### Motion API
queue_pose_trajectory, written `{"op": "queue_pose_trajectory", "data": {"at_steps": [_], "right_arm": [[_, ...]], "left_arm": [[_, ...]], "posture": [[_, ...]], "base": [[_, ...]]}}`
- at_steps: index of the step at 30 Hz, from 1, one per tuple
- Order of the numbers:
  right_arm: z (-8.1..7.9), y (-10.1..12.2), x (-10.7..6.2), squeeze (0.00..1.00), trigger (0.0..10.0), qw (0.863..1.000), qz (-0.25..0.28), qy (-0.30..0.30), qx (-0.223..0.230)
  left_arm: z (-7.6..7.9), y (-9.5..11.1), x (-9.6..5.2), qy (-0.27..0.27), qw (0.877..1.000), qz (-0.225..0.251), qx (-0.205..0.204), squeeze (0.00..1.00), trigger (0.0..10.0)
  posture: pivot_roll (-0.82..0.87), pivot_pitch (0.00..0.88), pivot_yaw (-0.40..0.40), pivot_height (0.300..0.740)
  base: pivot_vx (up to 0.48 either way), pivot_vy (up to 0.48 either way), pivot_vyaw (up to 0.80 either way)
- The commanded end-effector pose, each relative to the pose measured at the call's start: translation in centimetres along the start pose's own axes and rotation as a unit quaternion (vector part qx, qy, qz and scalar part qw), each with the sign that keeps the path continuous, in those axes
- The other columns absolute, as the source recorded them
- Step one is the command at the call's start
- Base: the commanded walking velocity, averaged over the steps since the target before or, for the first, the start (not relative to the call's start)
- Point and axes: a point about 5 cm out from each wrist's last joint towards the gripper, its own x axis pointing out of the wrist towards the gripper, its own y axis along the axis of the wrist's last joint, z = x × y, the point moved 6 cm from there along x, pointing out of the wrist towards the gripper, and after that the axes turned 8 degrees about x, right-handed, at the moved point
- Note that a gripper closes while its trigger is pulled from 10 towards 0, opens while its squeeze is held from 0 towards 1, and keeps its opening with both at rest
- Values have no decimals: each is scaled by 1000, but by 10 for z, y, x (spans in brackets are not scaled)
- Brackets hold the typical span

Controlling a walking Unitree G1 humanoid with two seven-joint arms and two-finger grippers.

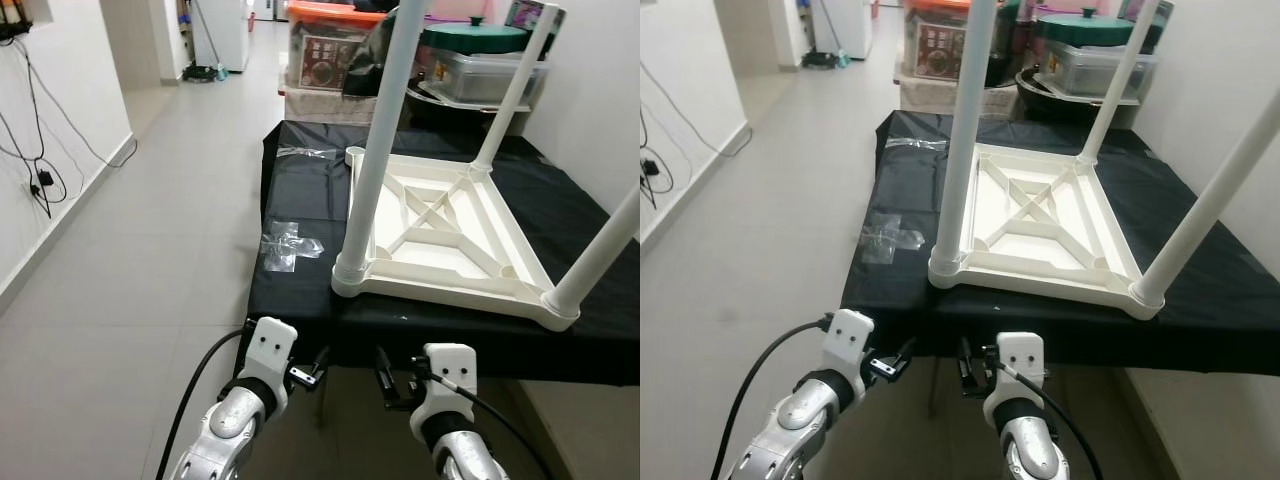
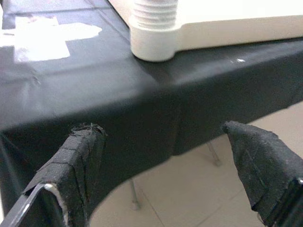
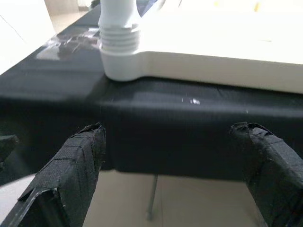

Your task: Building children table

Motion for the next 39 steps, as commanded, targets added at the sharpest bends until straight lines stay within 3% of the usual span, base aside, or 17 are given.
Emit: {"op": "queue_pose_trajectory", "data": {"at_steps": [1, 26, 34, 39], "right_arm": [[5, -6, -2, 0, 10000, 1000, -15, -7, 5], [11, -6, -1, 0, 10000, 1000, -12, -23, -5], [11, -6, -1, 0, 10000, 1000, -13, -23, -8], [11, -7, -1, 0, 10000, 1000, -16, -23, -8]], "left_arm": [[5, -3, 0, -5, 1000, -6, 6, 0, 10000], [6, 0, 3, -3, 1000, -1, 8, 0, 10000], [8, 0, 3, -8, 1000, 0, 12, 0, 10000], [10, -1, 3, -14, 1000, -2, 16, 0, 10000]], "posture": [[72, 0, -108, 740], [68, 0, -106, 740], [68, 0, -109, 740], [69, 0, -109, 740]], "base": [[-405, 0, 0], [-48, 0, 0], [0, 0, -788], [0, -368, -195]]}}
